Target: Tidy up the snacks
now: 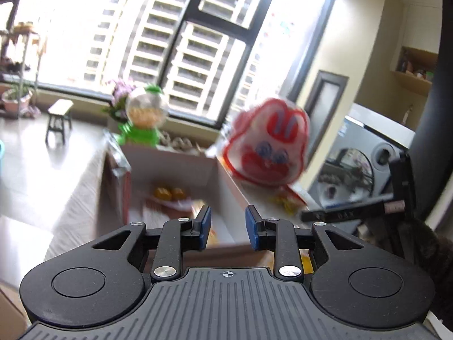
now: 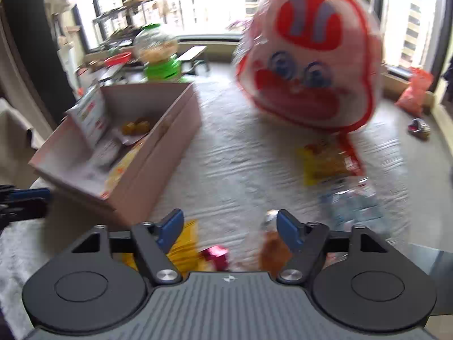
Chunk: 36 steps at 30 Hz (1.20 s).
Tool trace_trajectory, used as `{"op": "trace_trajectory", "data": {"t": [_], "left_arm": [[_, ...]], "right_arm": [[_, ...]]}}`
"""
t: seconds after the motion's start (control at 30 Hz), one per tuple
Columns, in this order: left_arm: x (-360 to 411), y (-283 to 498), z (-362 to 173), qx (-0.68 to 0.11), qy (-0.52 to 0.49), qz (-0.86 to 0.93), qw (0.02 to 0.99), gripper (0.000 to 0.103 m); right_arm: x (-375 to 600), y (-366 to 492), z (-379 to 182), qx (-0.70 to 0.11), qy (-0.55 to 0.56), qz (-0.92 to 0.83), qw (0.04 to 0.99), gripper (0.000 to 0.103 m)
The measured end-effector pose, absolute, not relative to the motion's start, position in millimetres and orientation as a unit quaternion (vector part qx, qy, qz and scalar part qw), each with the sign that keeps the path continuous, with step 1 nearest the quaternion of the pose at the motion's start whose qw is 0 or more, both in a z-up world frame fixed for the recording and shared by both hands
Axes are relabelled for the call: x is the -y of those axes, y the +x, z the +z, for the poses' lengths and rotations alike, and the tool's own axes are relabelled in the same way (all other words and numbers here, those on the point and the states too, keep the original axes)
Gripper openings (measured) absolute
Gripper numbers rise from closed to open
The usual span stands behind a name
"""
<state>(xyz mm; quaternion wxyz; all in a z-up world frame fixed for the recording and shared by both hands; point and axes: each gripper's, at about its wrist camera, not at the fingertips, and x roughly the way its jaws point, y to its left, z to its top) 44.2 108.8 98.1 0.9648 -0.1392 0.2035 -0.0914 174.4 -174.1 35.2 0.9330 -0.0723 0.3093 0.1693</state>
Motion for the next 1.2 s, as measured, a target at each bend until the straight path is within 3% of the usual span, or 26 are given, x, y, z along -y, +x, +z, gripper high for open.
{"op": "trace_trajectory", "data": {"t": [0.23, 0.4, 0.67, 0.73, 0.8, 0.97, 1.03, 1.2], "left_arm": [[-151, 119, 102, -0.21, -0.14, 0.065, 0.965, 0.031], [-136, 156, 82, -0.248, -0.118, 0.035, 0.961, 0.031], [-84, 112, 94, -0.225, -0.116, -0.116, 0.961, 0.031], [-78, 98, 103, -0.209, -0.088, -0.107, 0.968, 0.036], [-84, 93, 110, -0.184, -0.073, -0.048, 0.979, 0.036], [-151, 115, 104, -0.177, -0.157, 0.084, 0.968, 0.034], [-165, 127, 97, -0.185, -0.175, 0.094, 0.962, 0.034], [-157, 165, 85, -0.229, -0.145, 0.067, 0.96, 0.034]], "right_arm": [[223, 202, 39, -0.315, 0.041, 0.126, 0.94, 0.079], [236, 208, 39, -0.297, 0.032, 0.097, 0.949, 0.079], [235, 298, 26, -0.342, 0.056, 0.113, 0.931, 0.079], [227, 318, 18, -0.357, 0.049, 0.104, 0.927, 0.079], [219, 323, 14, -0.358, 0.038, 0.09, 0.929, 0.075], [199, 281, 15, -0.37, 0.003, 0.154, 0.916, 0.042], [195, 250, 15, -0.379, -0.017, 0.194, 0.905, 0.037], [195, 180, 18, -0.365, -0.077, 0.245, 0.895, 0.039]]}}
